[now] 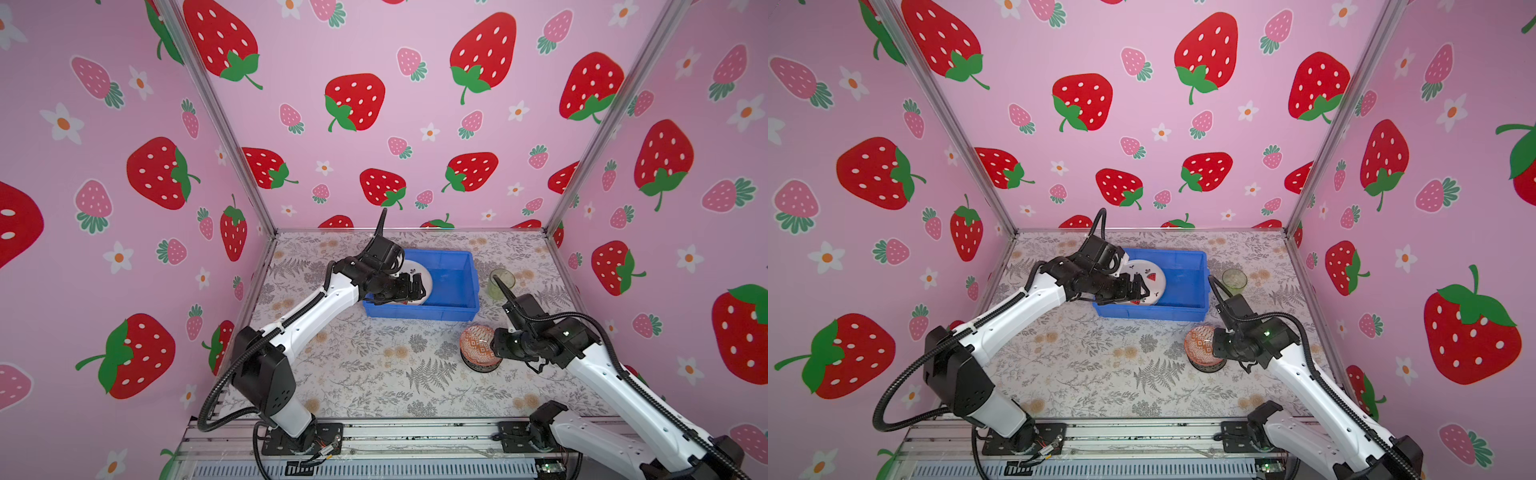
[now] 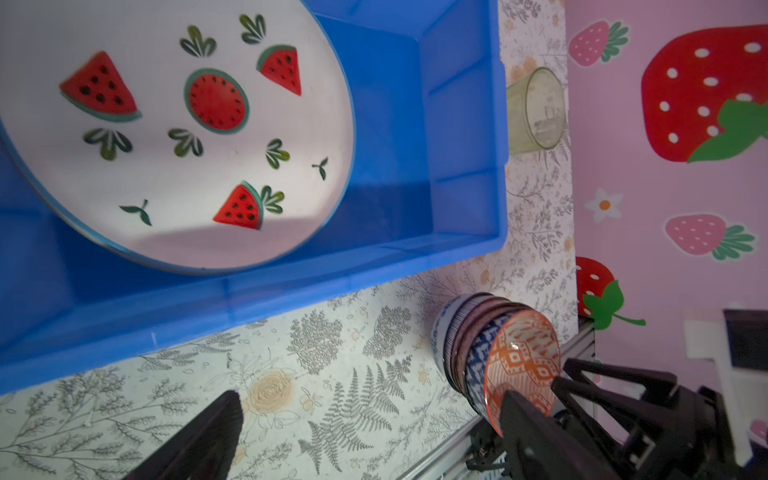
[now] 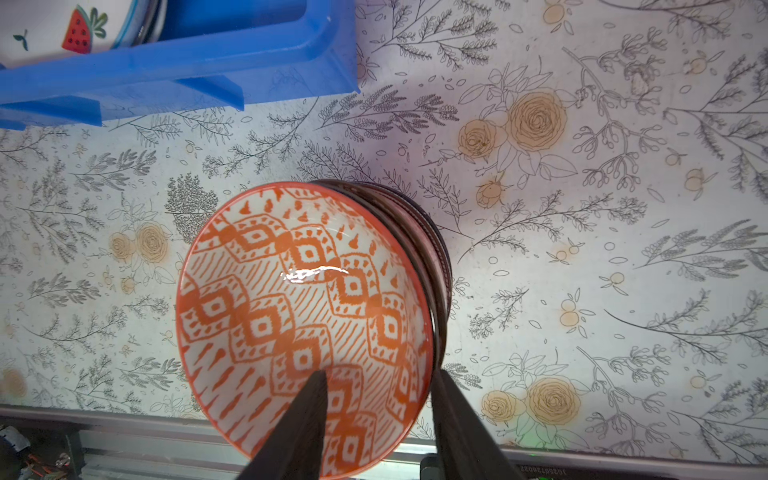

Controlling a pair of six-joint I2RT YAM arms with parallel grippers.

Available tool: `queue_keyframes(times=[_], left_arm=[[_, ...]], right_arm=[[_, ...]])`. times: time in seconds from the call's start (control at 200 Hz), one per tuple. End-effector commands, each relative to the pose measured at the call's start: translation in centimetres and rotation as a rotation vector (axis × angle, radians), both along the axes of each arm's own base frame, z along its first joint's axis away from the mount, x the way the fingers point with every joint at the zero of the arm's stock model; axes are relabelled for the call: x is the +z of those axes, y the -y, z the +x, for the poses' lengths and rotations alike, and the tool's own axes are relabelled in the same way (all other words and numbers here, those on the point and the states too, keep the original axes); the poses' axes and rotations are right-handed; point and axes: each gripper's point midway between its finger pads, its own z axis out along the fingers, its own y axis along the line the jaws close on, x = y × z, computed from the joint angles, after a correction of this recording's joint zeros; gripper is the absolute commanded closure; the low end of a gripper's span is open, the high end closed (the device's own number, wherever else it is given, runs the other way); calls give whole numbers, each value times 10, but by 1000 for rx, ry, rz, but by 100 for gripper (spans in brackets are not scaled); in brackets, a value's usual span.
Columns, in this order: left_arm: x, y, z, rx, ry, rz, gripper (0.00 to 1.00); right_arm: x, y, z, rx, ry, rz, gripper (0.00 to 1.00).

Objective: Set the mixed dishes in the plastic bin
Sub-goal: 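Reach the left gripper to the bowl stack beside the right gripper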

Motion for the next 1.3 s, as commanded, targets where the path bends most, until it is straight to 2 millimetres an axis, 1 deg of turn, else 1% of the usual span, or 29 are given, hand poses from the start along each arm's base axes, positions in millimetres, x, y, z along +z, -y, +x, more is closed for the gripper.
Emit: queue_keyframes(times=[0.0, 0.04, 0.1, 0.11, 0.125, 0.24, 0.375, 0.515, 0.655, 0.665, 0.685, 0.715, 0.835, 1.011, 1.146, 1.291], left_arm=[[4, 15, -29, -14, -38, -55, 1], [3, 22, -39, -30, -43, -64, 1], [3, 33, -52, -47, -47, -70, 0], [3, 36, -55, -52, -47, -72, 0], [2, 38, -57, -56, -47, -73, 1], [-1, 62, -79, -87, -56, -79, 0], [-5, 88, -91, -92, -46, -84, 0], [-12, 107, -95, -93, -39, -56, 1], [-31, 113, -97, -80, -58, -2, 7], [-32, 113, -97, -79, -60, 1, 8], [-35, 114, -97, -80, -64, 8, 10], [-38, 115, -97, -82, -70, 17, 13], [-49, 120, -97, -79, -102, 39, 22], [-54, 127, -98, -104, -118, 64, 27], [-59, 133, -97, -128, -128, 79, 32], [-64, 139, -97, -153, -140, 89, 42]], right_arm=[[22, 1, 8, -1, 78, 15, 51], [27, 2, 11, -4, 94, 19, 49], [32, 2, 15, -4, 112, 24, 49], [32, 2, 16, -4, 115, 24, 46], [34, 2, 17, -4, 119, 26, 45], [40, 7, 24, -8, 141, 29, 40], [44, 13, 29, -12, 153, 32, 35], [42, 15, 31, 2, 147, 46, 32], [35, 25, 32, -2, 129, 29, 31], [40, 26, 30, -3, 149, 39, 31], [41, 28, 30, -5, 156, 42, 31], [40, 29, 30, -4, 155, 44, 31], [33, 35, 28, -7, 146, 56, 31], [23, 39, 25, -13, 133, 83, 31], [21, 42, 23, -22, 133, 90, 31], [20, 45, 22, -32, 131, 90, 31]])
